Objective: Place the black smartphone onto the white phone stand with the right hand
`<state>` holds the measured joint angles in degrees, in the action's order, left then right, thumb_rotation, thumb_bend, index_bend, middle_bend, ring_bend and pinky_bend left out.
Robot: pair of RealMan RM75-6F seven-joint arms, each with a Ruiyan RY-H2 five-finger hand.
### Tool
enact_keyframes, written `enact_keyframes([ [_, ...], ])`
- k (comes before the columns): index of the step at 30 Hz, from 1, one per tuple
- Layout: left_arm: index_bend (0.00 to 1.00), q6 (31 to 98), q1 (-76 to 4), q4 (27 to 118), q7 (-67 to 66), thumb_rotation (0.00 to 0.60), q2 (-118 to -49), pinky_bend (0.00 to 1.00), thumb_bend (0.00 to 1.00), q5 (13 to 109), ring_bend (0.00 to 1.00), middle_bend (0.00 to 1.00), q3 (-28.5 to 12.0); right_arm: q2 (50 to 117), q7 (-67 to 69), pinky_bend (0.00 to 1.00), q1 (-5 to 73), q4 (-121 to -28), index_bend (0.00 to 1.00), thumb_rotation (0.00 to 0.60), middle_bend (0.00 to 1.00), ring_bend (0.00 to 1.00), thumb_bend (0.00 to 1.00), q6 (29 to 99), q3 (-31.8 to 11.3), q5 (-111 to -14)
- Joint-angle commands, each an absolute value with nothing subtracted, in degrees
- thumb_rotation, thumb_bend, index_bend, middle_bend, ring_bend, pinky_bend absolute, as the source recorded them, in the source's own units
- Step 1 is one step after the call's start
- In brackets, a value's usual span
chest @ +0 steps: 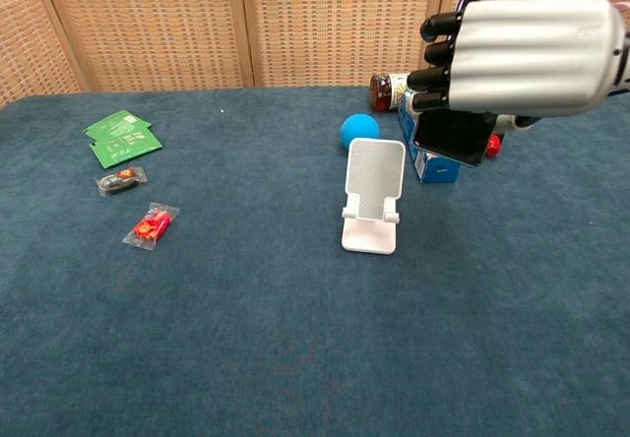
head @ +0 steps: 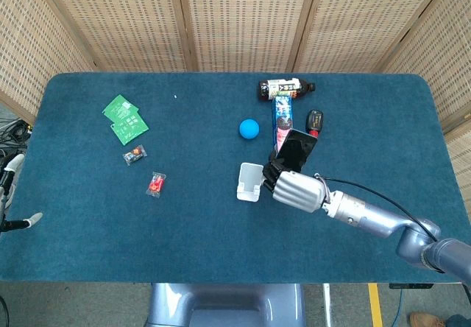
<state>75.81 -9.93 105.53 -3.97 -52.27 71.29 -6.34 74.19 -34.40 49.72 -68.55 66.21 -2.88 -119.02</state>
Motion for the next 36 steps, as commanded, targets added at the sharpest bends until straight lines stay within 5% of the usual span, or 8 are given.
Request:
enact_keyframes([
  [1,0.0,75.58,-10.01,105.38,-3.7,0.6,-52.23,0.0,0.0,71.02,0.0,0.0,-6.41,76.52,-39.99,0.36,51.64,-69.49,0.56,0.6,0.58,0.5,0.31,60.38,-4.91,-115.97],
  [36,0.0,73.32,-10.22,103.47,1.0,0.6,-51.26,0.0,0.0,69.81,0.0,0.0,-6.53,87.52,-50.15,0.36,58.07,-65.46,0.56,0.6,0.6,0.51,0.31,49.7,-3.02,-113.9],
])
